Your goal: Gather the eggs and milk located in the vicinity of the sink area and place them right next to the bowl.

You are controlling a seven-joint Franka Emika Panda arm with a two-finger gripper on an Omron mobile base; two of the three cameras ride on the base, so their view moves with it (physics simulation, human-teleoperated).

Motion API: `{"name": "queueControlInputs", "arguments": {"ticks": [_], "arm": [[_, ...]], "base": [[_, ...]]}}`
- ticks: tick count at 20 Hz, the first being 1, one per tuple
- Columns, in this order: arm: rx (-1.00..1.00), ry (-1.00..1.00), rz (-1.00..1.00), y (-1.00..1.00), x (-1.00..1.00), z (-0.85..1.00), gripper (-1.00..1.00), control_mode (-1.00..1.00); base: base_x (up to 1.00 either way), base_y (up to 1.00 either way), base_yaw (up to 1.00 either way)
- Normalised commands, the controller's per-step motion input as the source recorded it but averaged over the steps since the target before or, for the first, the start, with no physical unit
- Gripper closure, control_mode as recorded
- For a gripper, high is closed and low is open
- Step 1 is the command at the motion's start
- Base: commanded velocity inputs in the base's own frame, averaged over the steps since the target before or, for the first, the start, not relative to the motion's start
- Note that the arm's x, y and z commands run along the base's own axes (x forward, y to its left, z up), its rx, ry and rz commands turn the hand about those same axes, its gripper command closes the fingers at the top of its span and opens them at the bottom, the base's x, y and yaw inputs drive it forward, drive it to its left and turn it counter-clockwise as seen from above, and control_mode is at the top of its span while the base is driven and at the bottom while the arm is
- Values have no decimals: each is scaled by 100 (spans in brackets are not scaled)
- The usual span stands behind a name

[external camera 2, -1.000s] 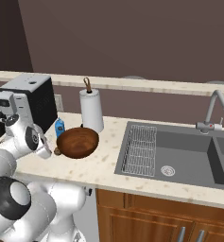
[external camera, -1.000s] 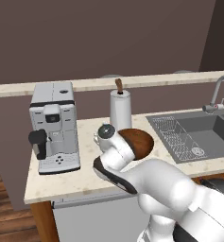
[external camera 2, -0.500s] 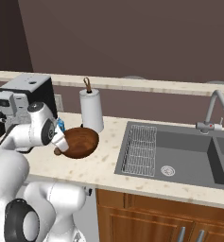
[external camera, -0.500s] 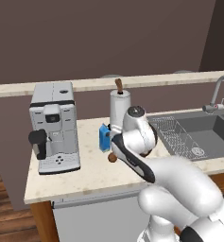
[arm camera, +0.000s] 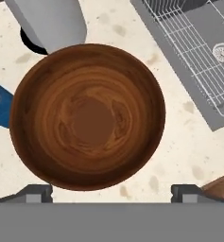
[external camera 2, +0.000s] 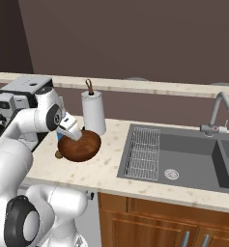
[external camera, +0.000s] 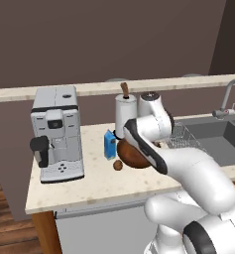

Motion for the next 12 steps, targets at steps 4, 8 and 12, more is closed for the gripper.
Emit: {"name": "queueControlInputs", "arguments": {"ticks": [4,8,12], "arm": [[-7,21,42,-21,-13,37,-100,-100],[3,8,32,-7,-30,18,-100,-100],[5,0,19,0,-21,0,-100,-100]], "base": [[0,0,0],[0,0,0],[0,0,0]]}}
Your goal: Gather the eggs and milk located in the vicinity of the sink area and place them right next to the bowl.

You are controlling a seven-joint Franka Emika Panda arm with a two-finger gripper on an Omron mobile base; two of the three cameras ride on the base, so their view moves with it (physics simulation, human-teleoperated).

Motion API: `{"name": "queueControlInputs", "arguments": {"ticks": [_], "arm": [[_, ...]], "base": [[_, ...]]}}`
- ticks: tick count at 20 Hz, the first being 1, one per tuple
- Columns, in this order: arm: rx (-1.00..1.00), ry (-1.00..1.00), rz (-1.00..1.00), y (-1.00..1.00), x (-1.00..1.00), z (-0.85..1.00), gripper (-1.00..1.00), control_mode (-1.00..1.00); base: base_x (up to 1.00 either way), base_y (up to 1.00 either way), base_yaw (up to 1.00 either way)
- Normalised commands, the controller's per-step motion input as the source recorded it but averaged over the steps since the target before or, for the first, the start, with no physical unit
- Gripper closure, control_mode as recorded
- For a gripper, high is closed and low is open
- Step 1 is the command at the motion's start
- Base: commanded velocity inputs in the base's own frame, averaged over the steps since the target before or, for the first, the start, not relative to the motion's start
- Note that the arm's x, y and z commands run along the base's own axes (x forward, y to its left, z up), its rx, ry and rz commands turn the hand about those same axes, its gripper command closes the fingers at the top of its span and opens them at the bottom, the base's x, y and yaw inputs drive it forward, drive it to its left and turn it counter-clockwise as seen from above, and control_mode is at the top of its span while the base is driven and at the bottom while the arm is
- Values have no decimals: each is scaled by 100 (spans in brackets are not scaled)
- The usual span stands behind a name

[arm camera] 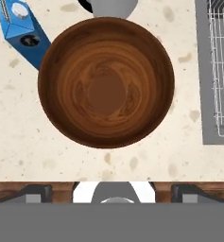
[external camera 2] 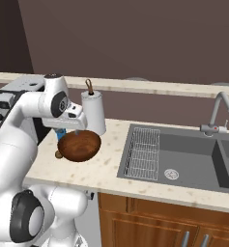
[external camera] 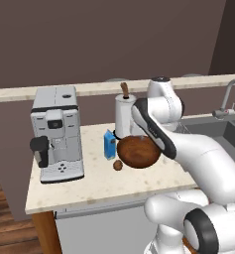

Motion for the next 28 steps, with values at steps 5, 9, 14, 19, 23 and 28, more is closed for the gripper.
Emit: {"name": "queueControlInputs", "arguments": {"ticks": [5,9,14,19,23,28], "arm": [[2,0,5,0,-18,-6,-100,-100],[0,0,0,0,-39,-20,-100,-100],[0,0,0,0,-37,-18,-100,-100],[0,0,0,0,-2,0,-100,-100],[0,0,0,-1,0,0,-100,-100],[0,0,0,-10,1,0,-100,100]], "base": [[0,0,0],[0,0,0],[0,0,0],[0,0,0],[0,0,0],[1,-21,0]]}}
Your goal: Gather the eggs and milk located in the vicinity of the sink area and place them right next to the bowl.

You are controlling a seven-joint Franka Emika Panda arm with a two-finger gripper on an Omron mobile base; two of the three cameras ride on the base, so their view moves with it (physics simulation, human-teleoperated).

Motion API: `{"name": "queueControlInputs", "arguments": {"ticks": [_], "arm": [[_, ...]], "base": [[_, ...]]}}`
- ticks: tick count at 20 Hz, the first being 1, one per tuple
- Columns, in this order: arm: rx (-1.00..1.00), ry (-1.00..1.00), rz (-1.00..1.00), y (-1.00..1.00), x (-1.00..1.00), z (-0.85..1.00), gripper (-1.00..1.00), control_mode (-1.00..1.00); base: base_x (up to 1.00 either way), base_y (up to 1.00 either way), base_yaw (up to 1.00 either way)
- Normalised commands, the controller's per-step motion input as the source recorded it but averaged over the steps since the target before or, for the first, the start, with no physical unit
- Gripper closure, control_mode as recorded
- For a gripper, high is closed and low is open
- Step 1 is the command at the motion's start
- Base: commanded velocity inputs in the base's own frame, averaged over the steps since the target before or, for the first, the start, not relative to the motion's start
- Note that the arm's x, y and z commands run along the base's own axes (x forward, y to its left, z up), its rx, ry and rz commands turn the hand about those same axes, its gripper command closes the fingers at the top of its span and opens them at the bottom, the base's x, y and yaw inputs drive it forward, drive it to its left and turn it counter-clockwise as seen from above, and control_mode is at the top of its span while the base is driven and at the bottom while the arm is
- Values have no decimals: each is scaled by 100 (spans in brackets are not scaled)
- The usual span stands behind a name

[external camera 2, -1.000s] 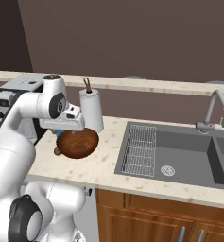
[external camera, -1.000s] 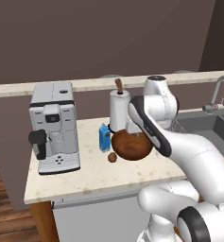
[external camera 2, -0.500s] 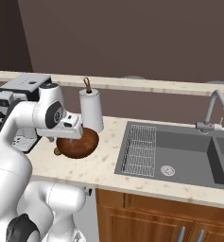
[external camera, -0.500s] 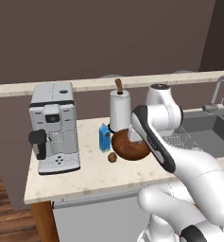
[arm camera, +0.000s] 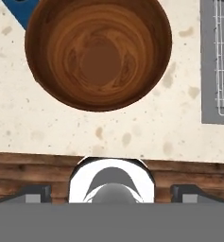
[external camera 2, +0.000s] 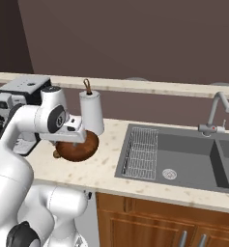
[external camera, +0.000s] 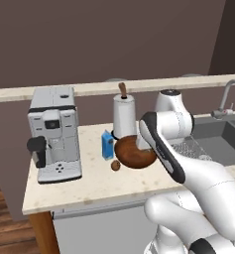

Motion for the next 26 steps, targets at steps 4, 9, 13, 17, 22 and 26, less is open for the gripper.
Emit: {"name": "queueControlInputs", "arguments": {"ticks": [4,9,13,17,22,26], "arm": [[0,0,0,0,0,0,-100,100],[0,0,0,0,0,0,-100,100],[0,0,0,0,0,0,-100,100],[0,0,0,0,0,0,-100,100],[0,0,0,0,0,0,-100,100],[0,0,0,0,0,0,-100,100]], "base": [[0,-75,0],[0,-97,0],[0,-100,0],[0,-99,0],[0,-86,0],[0,-74,0]]}}
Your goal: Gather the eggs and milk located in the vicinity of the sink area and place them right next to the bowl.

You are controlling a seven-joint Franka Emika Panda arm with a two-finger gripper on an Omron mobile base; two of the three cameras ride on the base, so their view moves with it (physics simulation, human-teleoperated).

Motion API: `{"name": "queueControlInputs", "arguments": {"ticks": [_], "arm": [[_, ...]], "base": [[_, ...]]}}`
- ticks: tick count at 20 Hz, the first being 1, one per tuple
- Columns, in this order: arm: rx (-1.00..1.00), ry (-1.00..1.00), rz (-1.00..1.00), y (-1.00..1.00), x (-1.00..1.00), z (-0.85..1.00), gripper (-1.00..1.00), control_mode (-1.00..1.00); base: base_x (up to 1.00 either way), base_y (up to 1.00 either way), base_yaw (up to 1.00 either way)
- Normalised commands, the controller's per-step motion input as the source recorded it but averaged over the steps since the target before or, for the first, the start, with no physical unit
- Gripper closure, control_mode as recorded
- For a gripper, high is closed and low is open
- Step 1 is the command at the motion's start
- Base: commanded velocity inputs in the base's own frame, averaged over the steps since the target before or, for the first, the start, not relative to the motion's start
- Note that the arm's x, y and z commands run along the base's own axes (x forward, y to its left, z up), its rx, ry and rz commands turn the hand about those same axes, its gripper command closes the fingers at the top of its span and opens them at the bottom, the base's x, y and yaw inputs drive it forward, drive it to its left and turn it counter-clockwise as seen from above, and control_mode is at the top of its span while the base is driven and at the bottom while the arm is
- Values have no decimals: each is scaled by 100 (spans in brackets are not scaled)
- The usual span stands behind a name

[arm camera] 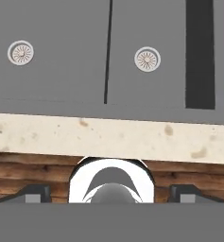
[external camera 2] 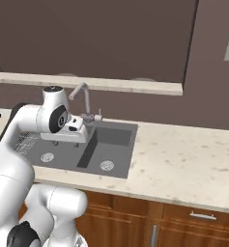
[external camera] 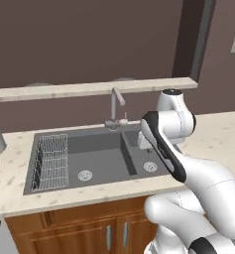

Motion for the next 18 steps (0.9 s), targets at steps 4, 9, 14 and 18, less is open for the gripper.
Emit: {"name": "queueControlInputs", "arguments": {"ticks": [4,9,14,18], "arm": [[0,0,0,0,0,0,-100,100],[0,0,0,0,0,0,-100,100],[0,0,0,0,0,0,-100,100],[0,0,0,0,0,0,-100,100]], "base": [[0,-75,0],[2,-82,0],[0,-90,0],[3,-91,0]]}}
